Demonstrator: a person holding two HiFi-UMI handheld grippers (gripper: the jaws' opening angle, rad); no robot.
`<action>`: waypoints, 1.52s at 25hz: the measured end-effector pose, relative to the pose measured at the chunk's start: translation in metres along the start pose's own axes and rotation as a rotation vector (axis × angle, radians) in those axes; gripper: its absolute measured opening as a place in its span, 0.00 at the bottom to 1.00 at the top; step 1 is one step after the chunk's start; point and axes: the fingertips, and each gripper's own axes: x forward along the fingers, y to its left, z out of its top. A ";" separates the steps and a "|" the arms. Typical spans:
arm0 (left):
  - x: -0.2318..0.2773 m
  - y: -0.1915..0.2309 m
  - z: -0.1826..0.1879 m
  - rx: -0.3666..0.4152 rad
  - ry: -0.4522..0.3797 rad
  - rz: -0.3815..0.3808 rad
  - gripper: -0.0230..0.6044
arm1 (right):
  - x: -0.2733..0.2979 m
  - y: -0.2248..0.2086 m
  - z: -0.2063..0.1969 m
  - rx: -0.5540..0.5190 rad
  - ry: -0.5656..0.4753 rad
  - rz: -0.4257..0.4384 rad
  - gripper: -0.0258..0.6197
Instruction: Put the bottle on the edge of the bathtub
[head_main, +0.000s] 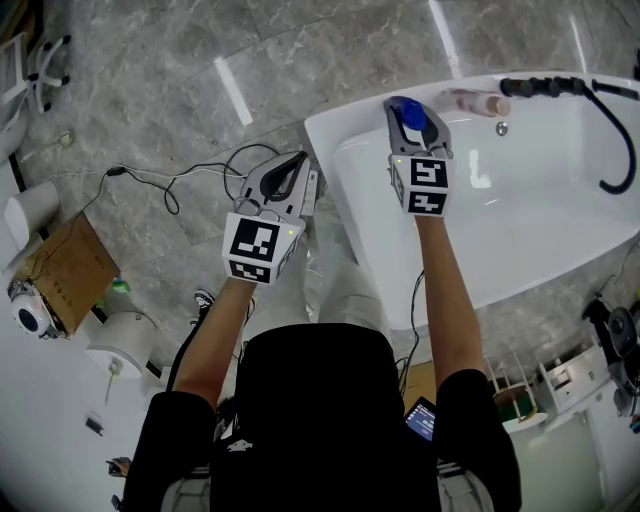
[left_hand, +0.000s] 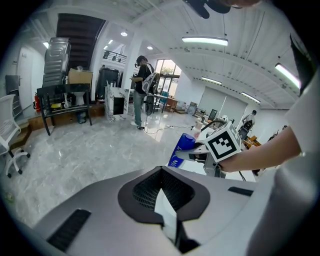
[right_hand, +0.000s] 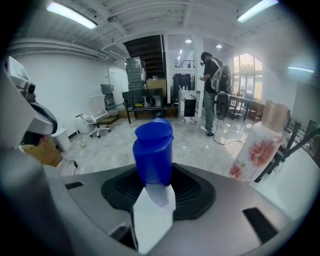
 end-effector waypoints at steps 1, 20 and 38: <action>0.000 0.000 0.000 -0.001 -0.001 0.000 0.06 | 0.000 0.000 0.000 0.001 0.003 0.000 0.29; -0.003 -0.003 0.009 -0.002 -0.011 0.006 0.06 | -0.009 0.004 -0.006 0.022 0.027 0.023 0.29; -0.021 -0.015 0.020 0.004 -0.040 0.009 0.06 | -0.034 0.003 0.001 0.038 0.018 0.018 0.33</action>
